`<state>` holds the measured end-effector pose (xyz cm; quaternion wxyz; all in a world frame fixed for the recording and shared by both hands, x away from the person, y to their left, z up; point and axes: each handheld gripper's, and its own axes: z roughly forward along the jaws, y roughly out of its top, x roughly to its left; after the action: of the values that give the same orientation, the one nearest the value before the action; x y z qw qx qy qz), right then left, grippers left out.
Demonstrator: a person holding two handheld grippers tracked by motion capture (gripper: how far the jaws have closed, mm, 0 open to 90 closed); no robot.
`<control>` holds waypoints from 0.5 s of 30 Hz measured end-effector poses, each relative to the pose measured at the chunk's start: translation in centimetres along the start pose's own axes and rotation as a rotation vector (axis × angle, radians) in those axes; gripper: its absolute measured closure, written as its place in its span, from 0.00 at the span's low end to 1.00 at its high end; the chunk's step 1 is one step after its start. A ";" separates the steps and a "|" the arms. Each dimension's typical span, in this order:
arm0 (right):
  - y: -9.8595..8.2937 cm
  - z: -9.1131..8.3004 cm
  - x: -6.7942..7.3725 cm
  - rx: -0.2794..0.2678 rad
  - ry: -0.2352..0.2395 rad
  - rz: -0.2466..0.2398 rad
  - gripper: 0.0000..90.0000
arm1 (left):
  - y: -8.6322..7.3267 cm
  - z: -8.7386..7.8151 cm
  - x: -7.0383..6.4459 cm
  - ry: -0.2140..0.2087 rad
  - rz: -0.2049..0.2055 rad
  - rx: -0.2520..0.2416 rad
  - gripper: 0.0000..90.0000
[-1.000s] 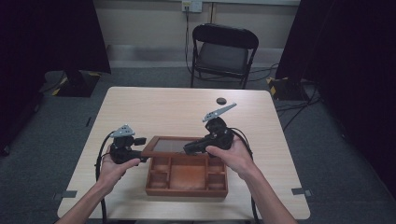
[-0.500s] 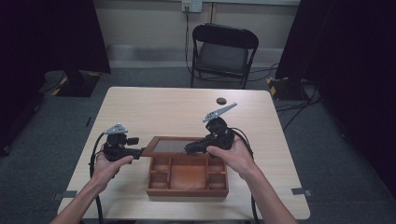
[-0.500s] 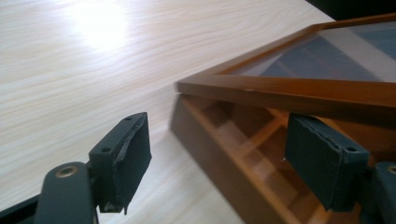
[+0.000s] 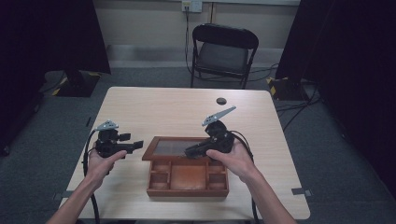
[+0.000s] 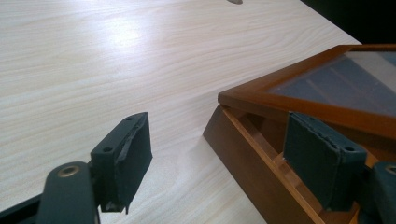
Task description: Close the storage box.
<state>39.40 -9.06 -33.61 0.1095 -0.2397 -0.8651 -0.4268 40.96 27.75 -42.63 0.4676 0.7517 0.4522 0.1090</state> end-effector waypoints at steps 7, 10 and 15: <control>-1.4 1.1 0.5 0.033 -0.004 0.005 0.91 | 0.1 -0.1 -0.3 -0.002 0.006 -0.011 0.26; -1.7 1.3 0.5 0.031 0.003 0.016 0.91 | 0.1 0.0 -0.4 -0.004 0.006 -0.006 0.26; -2.3 1.6 0.6 0.031 -0.003 0.019 0.91 | 0.1 0.0 -0.4 -0.004 0.006 -0.010 0.26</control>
<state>37.71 -8.77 -35.94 0.1161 -0.2467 -0.8694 -0.4121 40.82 27.36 -42.42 0.4718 0.7508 0.4487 0.1113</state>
